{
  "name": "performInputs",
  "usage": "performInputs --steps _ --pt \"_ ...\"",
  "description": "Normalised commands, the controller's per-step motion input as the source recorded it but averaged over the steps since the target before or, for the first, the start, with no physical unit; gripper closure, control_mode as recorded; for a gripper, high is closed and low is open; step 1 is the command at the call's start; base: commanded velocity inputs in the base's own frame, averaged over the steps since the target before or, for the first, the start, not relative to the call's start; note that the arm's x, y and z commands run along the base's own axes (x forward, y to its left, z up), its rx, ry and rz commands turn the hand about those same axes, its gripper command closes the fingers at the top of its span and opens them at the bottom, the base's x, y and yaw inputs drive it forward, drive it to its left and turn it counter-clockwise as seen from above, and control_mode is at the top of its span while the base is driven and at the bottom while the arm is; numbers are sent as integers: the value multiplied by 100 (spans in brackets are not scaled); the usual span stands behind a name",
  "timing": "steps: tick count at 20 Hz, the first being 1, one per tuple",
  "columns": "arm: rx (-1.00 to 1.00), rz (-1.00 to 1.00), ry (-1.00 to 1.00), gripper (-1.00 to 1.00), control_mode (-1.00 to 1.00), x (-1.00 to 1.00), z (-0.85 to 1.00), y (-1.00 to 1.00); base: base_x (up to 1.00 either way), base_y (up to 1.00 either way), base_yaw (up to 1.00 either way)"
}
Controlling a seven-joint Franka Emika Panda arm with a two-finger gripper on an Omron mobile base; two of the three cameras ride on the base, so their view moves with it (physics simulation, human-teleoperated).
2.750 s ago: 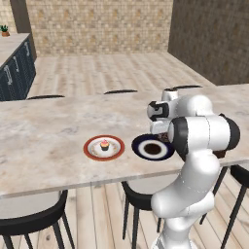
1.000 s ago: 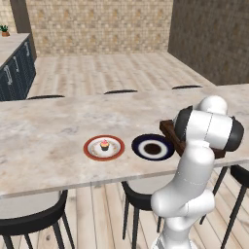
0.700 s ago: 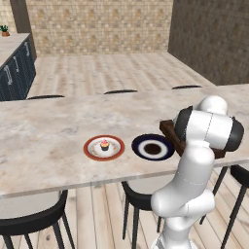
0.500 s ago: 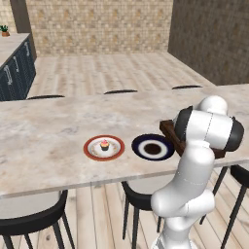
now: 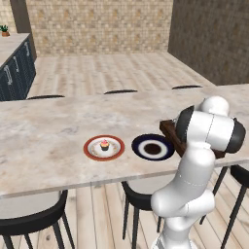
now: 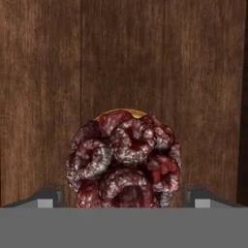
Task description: Move the dessert items from the plates to the tray.
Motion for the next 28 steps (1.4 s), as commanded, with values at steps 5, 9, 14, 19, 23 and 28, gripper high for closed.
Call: performInputs --steps 5,9,14,19,23,28 --pt "0 0 -3 -100 -100 -24 65 12 0 0 0" --pt "0 0 0 -100 -100 -7 52 43 0 0 0" --pt "0 -1 0 -100 -100 -7 40 65 0 0 0" --pt "0 -3 0 -100 -100 0 28 74 0 0 0" --pt "0 -4 0 -100 -100 0 5 80 0 0 0" --pt "0 -2 0 -100 -100 4 1 91 0 0 0"
